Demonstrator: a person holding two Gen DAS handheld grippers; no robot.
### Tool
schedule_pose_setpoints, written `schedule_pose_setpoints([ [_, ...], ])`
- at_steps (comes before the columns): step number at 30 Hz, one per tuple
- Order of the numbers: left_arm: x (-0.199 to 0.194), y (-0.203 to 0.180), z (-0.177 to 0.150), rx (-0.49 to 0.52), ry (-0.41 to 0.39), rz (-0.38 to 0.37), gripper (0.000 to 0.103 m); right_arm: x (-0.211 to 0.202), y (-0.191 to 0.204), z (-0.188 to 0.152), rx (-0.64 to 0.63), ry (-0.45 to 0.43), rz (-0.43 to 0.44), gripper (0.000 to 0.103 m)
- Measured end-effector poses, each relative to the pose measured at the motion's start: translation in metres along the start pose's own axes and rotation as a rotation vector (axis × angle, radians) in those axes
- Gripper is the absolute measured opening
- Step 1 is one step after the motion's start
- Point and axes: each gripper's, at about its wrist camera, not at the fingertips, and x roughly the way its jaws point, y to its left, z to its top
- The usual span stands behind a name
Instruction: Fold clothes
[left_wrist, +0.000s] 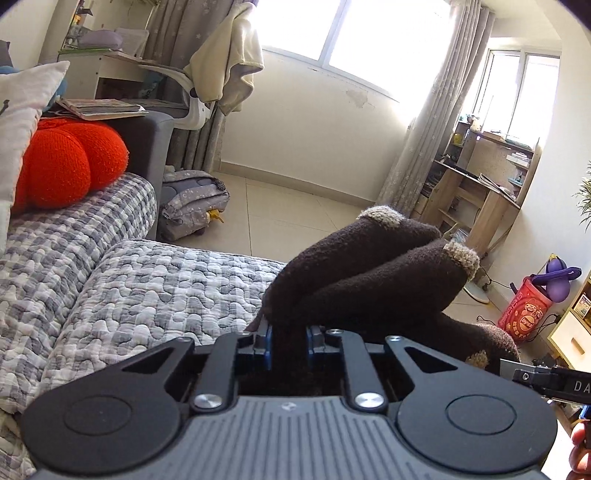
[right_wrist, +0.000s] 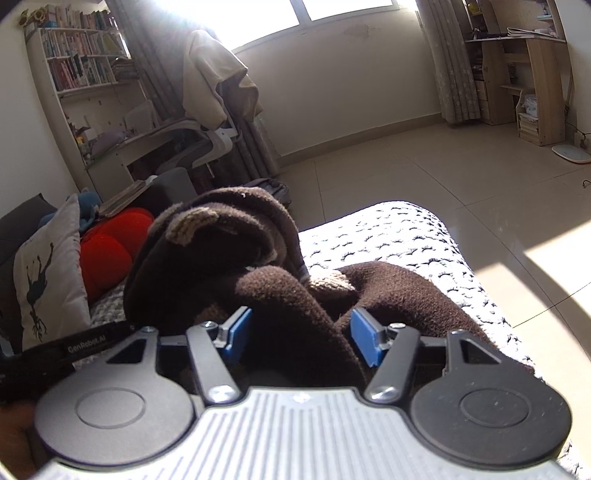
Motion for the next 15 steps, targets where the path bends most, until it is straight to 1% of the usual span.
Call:
schedule_pose_setpoints([
  [1,-0.004,0.004,0.003,-0.012,-0.018,0.015,0.014,0.002,-0.003,0.001,-0.002,0.002,-0.004,0.055],
  [2,-0.008,0.01,0.006,-0.033,-0.038,0.035,0.013,0.004,-0.001,0.0,-0.005,0.005,-0.009,0.047],
  [3,-0.012,0.016,0.008,-0.058,-0.055,0.053,0.013,0.005,0.0,0.0,-0.011,0.008,-0.017,0.043],
  [4,-0.016,0.023,0.011,-0.082,-0.069,0.071,0.013,0.006,0.001,-0.001,-0.019,0.008,-0.029,0.036],
  [5,-0.019,0.029,0.013,-0.102,-0.076,0.087,0.013,0.007,0.002,-0.002,-0.025,0.006,-0.038,0.033],
  [7,-0.024,0.044,0.016,-0.149,-0.082,0.121,0.013,0.007,0.002,-0.003,-0.029,0.005,-0.046,0.031],
  [9,-0.031,0.058,0.019,-0.188,-0.082,0.146,0.013,0.005,0.003,-0.003,-0.04,0.002,-0.048,0.031],
  [11,-0.039,0.07,0.021,-0.212,-0.086,0.162,0.013,0.004,0.005,-0.004,-0.053,-0.002,-0.051,0.035],
  [15,-0.052,0.086,0.024,-0.231,-0.096,0.194,0.012,0.0,0.005,-0.005,-0.07,-0.01,-0.058,0.035],
])
